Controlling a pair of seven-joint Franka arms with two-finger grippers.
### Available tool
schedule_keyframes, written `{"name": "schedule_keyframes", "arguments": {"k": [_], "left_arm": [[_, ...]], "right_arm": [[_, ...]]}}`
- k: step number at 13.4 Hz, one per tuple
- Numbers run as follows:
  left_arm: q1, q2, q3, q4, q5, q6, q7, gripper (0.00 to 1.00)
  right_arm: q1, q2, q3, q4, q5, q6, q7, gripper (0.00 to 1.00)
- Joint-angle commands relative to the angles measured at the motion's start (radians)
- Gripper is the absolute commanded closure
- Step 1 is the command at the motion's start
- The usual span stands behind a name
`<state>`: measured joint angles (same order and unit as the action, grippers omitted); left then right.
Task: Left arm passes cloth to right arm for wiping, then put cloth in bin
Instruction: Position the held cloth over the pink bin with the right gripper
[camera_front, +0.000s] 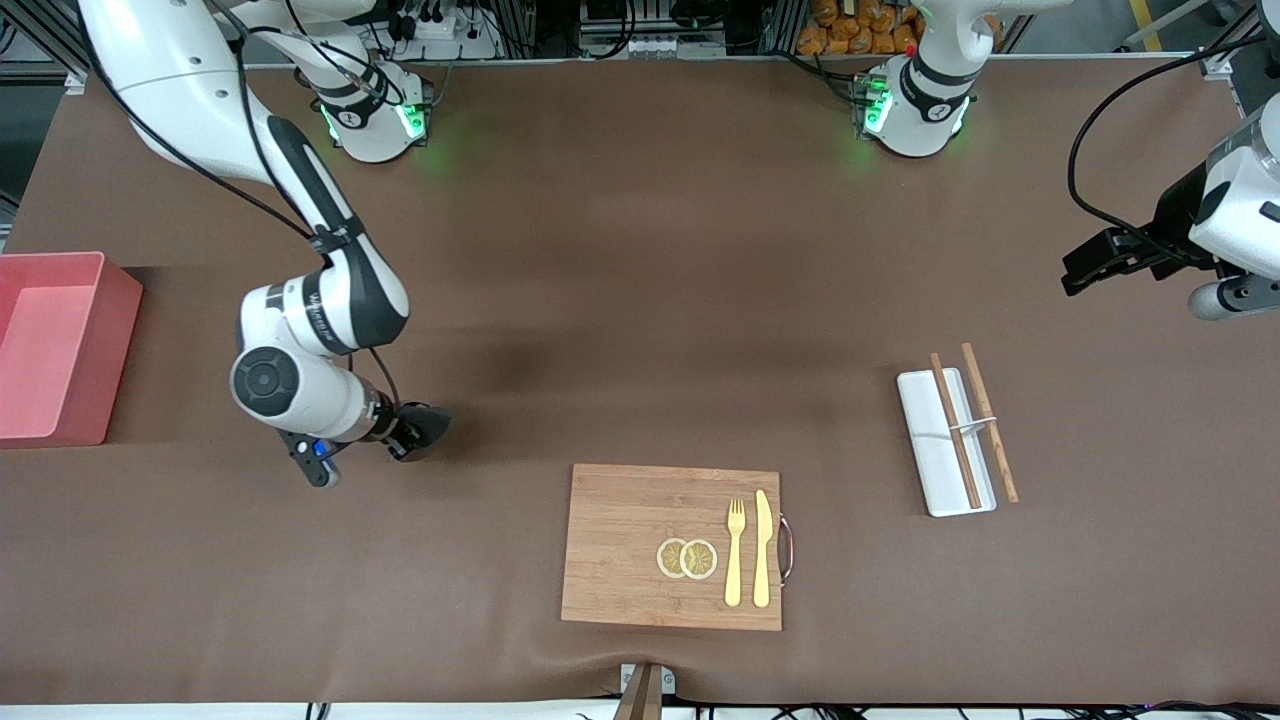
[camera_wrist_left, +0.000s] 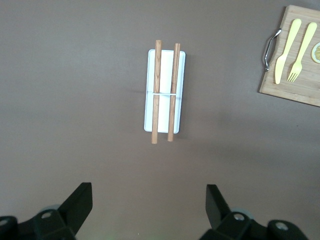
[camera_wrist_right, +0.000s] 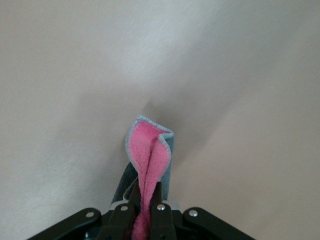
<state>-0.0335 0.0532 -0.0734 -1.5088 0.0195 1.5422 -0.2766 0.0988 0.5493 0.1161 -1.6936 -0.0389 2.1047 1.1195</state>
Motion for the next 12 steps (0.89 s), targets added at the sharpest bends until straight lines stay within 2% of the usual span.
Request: {"name": "schedule_keyframes", "arguments": {"k": [1,4,7,10,12], "left_arm": [[0.004,-0.029,0.001,-0.025,-0.015,0.004,0.014,0.00],[0.007,-0.052,0.001,-0.031,-0.015,0.004,0.014,0.00],[0.009,-0.056,0.003,-0.045,-0.015,0.004,0.014,0.00],[0.009,-0.061,0.003,-0.048,-0.015,0.004,0.013,0.00],[0.011,-0.061,0.004,-0.047,-0.015,0.006,0.013,0.00]], "right_arm": [[-0.100,-0.032,0.005,0.109,0.022,-0.202,-0.215,1.00],[-0.249,-0.069,0.004,0.150,0.022,-0.308,-0.612,1.00],[-0.381,-0.072,-0.003,0.196,0.014,-0.347,-0.902,1.00],[-0.534,-0.077,-0.007,0.268,-0.001,-0.446,-1.212,1.00],[-0.623,-0.074,-0.007,0.285,-0.073,-0.443,-1.373,1.00]]}}
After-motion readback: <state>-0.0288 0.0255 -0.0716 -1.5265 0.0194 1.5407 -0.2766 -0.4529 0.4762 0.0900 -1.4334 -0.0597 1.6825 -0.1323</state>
